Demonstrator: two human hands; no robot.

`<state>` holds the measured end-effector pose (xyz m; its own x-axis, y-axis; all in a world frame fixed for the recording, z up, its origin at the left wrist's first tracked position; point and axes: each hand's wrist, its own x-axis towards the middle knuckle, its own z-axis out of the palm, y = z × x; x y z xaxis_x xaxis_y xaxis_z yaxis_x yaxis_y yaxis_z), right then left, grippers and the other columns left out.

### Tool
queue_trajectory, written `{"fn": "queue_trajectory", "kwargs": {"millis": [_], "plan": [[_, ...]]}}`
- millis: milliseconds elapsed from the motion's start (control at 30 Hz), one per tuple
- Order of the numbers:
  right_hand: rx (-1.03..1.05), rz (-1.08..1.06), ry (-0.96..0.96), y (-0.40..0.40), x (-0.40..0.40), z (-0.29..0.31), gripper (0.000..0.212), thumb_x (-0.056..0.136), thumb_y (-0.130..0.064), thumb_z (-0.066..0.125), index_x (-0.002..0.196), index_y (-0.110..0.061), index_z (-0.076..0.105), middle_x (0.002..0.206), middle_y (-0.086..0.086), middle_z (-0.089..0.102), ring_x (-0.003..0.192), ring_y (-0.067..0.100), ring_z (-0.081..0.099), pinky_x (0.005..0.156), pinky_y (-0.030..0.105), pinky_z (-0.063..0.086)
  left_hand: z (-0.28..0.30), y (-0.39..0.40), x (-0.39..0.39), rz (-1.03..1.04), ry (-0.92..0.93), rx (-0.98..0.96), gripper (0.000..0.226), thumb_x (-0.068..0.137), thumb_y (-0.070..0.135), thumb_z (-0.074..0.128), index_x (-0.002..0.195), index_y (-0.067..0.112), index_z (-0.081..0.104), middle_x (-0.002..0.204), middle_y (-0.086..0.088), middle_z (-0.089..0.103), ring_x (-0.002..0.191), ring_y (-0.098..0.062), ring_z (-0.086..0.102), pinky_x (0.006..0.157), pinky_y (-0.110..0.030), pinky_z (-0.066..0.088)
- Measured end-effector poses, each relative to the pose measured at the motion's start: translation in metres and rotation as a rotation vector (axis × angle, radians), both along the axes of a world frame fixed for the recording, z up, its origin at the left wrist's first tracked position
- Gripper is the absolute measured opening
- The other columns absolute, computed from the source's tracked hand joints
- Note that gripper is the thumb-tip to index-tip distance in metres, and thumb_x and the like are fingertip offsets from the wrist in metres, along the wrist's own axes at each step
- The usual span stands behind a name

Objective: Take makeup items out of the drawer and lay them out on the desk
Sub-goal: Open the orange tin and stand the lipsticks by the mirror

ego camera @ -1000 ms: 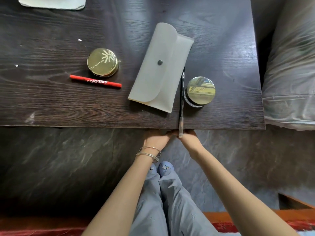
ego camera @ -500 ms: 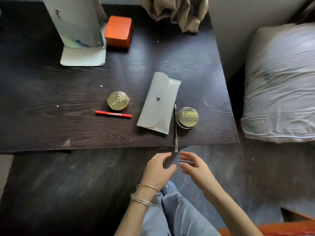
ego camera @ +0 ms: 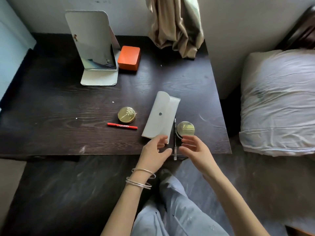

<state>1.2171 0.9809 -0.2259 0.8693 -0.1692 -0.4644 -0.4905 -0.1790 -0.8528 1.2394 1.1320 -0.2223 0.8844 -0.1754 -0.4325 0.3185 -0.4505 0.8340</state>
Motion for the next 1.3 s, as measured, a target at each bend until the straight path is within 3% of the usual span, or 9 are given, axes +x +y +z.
{"fn": "queue_trajectory", "kwargs": {"millis": [200, 567, 700, 833, 967, 1133, 1300], "plan": [[0.021, 0.010, -0.019, -0.020, 0.037, 0.001, 0.031, 0.084, -0.004, 0.064, 0.109, -0.022, 0.057, 0.107, -0.009, 0.063, 0.101, 0.008, 0.061, 0.081, 0.017, 0.046, 0.000, -0.005, 0.027, 0.051, 0.050, 0.015, 0.042, 0.086, 0.011, 0.062, 0.126, 0.019, 0.052, 0.109, 0.009, 0.057, 0.102, -0.004, 0.053, 0.088, -0.016, 0.038], [-0.007, 0.192, 0.066, -0.021, 0.102, -0.018, 0.033, 0.083, -0.009, 0.063, 0.110, -0.026, 0.058, 0.114, -0.004, 0.064, 0.104, 0.007, 0.060, 0.089, 0.026, 0.049, -0.011, -0.005, 0.073, 0.216, 0.078, 0.072, 0.043, 0.085, 0.009, 0.063, 0.125, 0.018, 0.053, 0.119, 0.003, 0.060, 0.104, -0.006, 0.054, 0.091, -0.019, 0.041], [-0.091, 0.258, 0.081, -0.006, 0.118, -0.023, 0.032, 0.082, -0.017, 0.066, 0.109, -0.032, 0.058, 0.110, -0.014, 0.065, 0.102, 0.003, 0.062, 0.095, 0.029, 0.049, -0.013, 0.009, 0.079, 0.275, 0.120, 0.057, 0.043, 0.085, 0.007, 0.063, 0.125, 0.018, 0.053, 0.121, 0.003, 0.059, 0.108, -0.008, 0.054, 0.095, -0.022, 0.042], [-0.055, 0.250, 0.075, 0.016, 0.129, -0.024, 0.033, 0.085, -0.011, 0.065, 0.116, -0.019, 0.058, 0.113, -0.006, 0.063, 0.102, 0.006, 0.061, 0.071, 0.002, 0.046, -0.016, 0.030, 0.100, 0.277, 0.103, 0.040, 0.043, 0.084, 0.006, 0.063, 0.125, 0.015, 0.053, 0.122, 0.002, 0.059, 0.107, -0.006, 0.054, 0.093, -0.020, 0.042], [-0.016, 0.211, 0.072, 0.047, 0.136, -0.026, 0.030, 0.086, -0.008, 0.065, 0.111, -0.023, 0.056, 0.115, -0.005, 0.062, 0.105, 0.009, 0.060, 0.074, 0.010, 0.049, -0.020, 0.059, 0.119, 0.230, 0.101, 0.026, 0.043, 0.084, 0.006, 0.064, 0.125, 0.016, 0.054, 0.119, 0.003, 0.059, 0.107, -0.007, 0.054, 0.090, -0.019, 0.042], [0.002, 0.108, 0.076, 0.099, 0.144, -0.028, 0.031, 0.085, -0.008, 0.065, 0.103, -0.031, 0.056, 0.111, -0.006, 0.061, 0.100, 0.006, 0.060, 0.073, 0.014, 0.049, -0.025, 0.111, 0.137, 0.127, 0.071, 0.077, 0.042, 0.082, 0.005, 0.065, 0.121, 0.016, 0.056, 0.119, 0.004, 0.060, 0.104, -0.005, 0.056, 0.072, -0.002, 0.042], [0.021, 0.065, 0.012, 0.145, 0.159, -0.023, 0.031, 0.083, -0.005, 0.066, 0.106, -0.024, 0.057, 0.100, -0.017, 0.061, 0.093, -0.003, 0.059, 0.068, 0.007, 0.049, -0.024, 0.154, 0.158, 0.036, 0.053, 0.086, 0.039, 0.081, 0.007, 0.066, 0.116, 0.020, 0.057, 0.112, 0.006, 0.060, 0.098, -0.003, 0.055, 0.080, -0.011, 0.041]]}}
